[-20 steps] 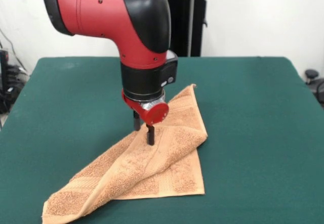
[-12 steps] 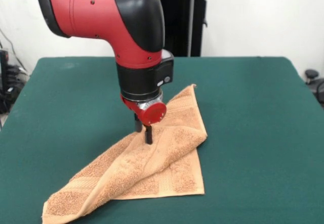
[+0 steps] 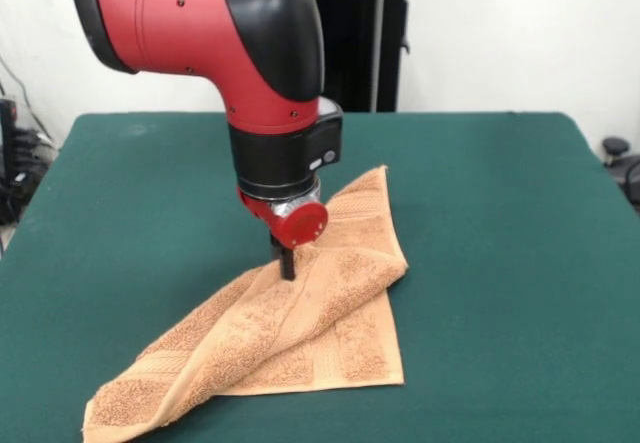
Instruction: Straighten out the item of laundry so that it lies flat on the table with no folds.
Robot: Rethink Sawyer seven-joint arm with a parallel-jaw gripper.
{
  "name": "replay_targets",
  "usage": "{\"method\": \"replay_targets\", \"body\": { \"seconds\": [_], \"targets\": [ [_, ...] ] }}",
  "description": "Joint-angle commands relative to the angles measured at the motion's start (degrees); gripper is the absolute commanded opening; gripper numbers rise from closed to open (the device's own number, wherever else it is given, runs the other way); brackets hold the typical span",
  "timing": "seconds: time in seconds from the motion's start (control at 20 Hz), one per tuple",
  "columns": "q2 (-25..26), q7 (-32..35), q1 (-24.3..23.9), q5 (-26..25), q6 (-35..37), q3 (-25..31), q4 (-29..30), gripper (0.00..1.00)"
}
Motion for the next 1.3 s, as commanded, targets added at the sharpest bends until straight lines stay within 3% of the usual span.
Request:
{"method": "replay_targets", "body": {
  "seconds": [0.05,0.35,0.75,1.3],
  "targets": [
    [8.14,-6.28,-1.18,-5.53,-2.83,4.35,5.68,0.00],
    [6.08,-5.19,0.31,-4.57,0.75,3.28,5.21,0.00],
    [-3.75,-7.17,0.48,-3.11,9.97,2.76,9.08,0.00],
    [-4.43,-8.52,0.34,-4.36,12.26,2.88,8.45,0.00]
  ]
}}
